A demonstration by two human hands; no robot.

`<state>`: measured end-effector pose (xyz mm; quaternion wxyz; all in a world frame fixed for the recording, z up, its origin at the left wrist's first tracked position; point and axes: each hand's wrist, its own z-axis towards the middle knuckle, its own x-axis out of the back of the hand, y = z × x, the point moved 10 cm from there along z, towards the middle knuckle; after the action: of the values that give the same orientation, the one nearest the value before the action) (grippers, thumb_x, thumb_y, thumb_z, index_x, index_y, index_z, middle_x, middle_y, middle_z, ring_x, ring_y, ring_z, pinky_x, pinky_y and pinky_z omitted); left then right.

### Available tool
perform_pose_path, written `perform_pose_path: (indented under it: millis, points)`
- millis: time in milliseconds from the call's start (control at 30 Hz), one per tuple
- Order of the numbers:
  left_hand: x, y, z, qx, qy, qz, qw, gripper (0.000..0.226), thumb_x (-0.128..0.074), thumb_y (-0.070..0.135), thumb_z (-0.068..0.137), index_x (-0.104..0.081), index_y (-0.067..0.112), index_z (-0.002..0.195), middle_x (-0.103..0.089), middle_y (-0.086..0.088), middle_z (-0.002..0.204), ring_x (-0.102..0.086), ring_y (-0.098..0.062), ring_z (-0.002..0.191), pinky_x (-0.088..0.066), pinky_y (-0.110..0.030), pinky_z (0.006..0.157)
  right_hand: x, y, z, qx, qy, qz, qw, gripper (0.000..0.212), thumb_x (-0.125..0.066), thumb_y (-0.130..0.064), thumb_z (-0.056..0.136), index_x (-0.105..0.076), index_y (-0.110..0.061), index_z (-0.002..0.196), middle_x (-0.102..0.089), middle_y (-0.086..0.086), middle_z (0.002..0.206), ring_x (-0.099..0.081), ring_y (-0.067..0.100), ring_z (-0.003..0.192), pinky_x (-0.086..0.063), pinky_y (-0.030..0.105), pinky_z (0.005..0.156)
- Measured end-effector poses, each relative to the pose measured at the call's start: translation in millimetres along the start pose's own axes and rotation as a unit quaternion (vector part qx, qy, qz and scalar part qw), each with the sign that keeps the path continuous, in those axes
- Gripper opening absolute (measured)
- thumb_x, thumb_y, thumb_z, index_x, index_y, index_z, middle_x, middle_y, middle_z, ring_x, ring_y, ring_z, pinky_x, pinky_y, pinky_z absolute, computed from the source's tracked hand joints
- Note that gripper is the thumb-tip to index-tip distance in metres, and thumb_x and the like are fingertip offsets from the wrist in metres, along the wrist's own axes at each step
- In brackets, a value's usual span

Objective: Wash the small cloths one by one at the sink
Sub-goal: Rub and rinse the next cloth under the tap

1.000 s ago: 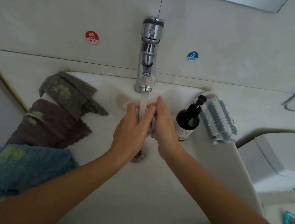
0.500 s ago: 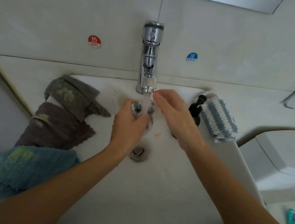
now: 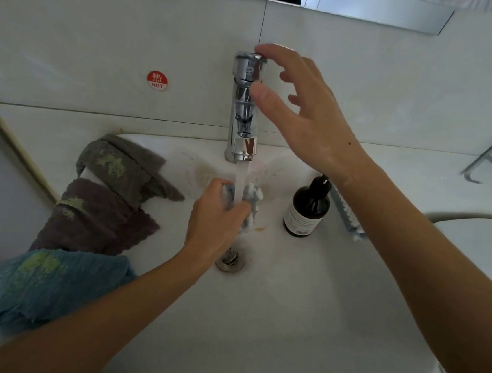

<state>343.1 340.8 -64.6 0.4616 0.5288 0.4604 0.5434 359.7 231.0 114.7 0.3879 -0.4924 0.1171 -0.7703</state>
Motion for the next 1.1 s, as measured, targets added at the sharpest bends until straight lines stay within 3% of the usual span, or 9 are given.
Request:
perform_pose_path:
  millis: [167,267,433,567,667,833,967,1033,1100]
  points:
    - [-2.4,-4.5,2.4,0.014,-0.008,-0.016,1.000,0.014,-0.069,0.021,0.085,-0.057,0.021,0.092,-0.068,0.008,0.071,-0.061,-0.004,0.055,-0.045,-0.019,0.047,-11.7,-1.1,-12.7,0.032,0.026,-0.042,0.998,0.059,-0.045,-0.059,0.090,-0.046,-0.027,0.140,-0.047,0.001,0.141,-0.043,0.018,0.130,-0.032,0.022,0.100]
    - [-3.3,-9.2,4.1,0.017,-0.008,-0.031,0.999,0.015,-0.069,0.019,0.085,-0.056,0.020,0.090,-0.066,0.001,0.071,-0.059,-0.010,0.055,-0.044,-0.023,0.049,-21.0,4.3,-23.2,0.031,0.029,-0.044,0.998,0.067,-0.041,-0.061,0.089,-0.037,-0.028,0.148,-0.045,0.003,0.144,-0.041,0.019,0.132,-0.034,0.031,0.102]
    - [-2.4,-0.1,1.7,-0.021,-0.014,-0.012,1.000,0.019,-0.066,0.037,0.081,-0.053,0.024,0.087,-0.067,-0.008,0.075,-0.061,-0.019,0.059,-0.053,-0.042,0.056,-42.8,18.0,-49.2,-0.003,0.011,-0.037,0.999,0.074,-0.036,-0.062,0.092,-0.017,-0.030,0.155,-0.038,0.004,0.149,-0.037,0.020,0.134,-0.035,0.033,0.100]
    - [2.9,6.8,0.2,-0.034,0.003,0.020,0.999,0.015,-0.066,0.027,0.088,-0.053,0.029,0.094,-0.066,0.004,0.082,-0.066,-0.014,0.073,-0.057,-0.033,0.063,-76.6,39.3,-87.2,-0.059,-0.017,-0.009,0.998,0.078,-0.036,-0.062,0.088,-0.016,-0.029,0.155,-0.038,-0.002,0.147,-0.038,0.011,0.130,-0.036,0.027,0.096]
    - [4.5,10.1,-0.4,-0.046,0.009,0.013,0.999,0.021,-0.066,0.018,0.087,-0.054,0.024,0.104,-0.066,0.006,0.087,-0.067,-0.014,0.080,-0.058,-0.037,0.070,-92.2,55.8,-98.4,-0.142,-0.032,0.070,0.987,0.079,-0.032,-0.067,0.083,-0.020,-0.033,0.153,-0.043,-0.007,0.141,-0.041,-0.002,0.117,-0.039,0.025,0.097]
    - [-2.1,14.2,-3.5,-0.054,-0.013,-0.013,0.998,0.025,-0.066,0.015,0.088,-0.051,0.026,0.104,-0.064,0.008,0.085,-0.066,-0.006,0.075,-0.059,-0.035,0.068,-105.7,61.0,-105.1,-0.182,-0.060,0.144,0.971,0.045,-0.042,-0.045,0.101,-0.036,-0.037,0.145,-0.049,-0.004,0.136,-0.050,0.003,0.115,-0.042,0.019,0.098]
    - [-10.7,12.0,-8.2,0.001,-0.028,-0.114,0.993,0.022,-0.054,0.009,0.095,-0.050,0.023,0.112,-0.062,0.003,0.095,-0.065,0.000,0.077,-0.053,-0.019,0.056,-108.3,75.5,-108.5,-0.268,0.007,0.281,0.922,0.021,-0.041,-0.039,0.103,-0.054,-0.030,0.117,-0.064,-0.007,0.108,-0.064,0.002,0.098,-0.056,0.033,0.089]
    - [-13.9,4.7,-9.7,0.033,-0.023,-0.132,0.990,0.018,-0.049,0.017,0.098,-0.049,0.029,0.112,-0.063,0.003,0.097,-0.066,-0.006,0.082,-0.057,-0.030,0.057,-109.6,79.9,-111.6,-0.297,0.030,0.302,0.905,0.018,-0.040,-0.039,0.103,-0.055,-0.028,0.105,-0.065,-0.006,0.097,-0.065,0.006,0.089,-0.059,0.034,0.075]
    - [-9.1,9.2,-9.1,-0.017,0.003,-0.038,0.999,0.012,-0.042,0.034,0.100,-0.048,0.031,0.110,-0.065,0.005,0.094,-0.066,-0.010,0.085,-0.059,-0.042,0.071,-108.6,79.7,-114.2,-0.304,0.046,0.294,0.905,0.017,-0.041,-0.038,0.103,-0.053,-0.027,0.099,-0.064,-0.005,0.089,-0.064,0.005,0.080,-0.053,0.026,0.066]
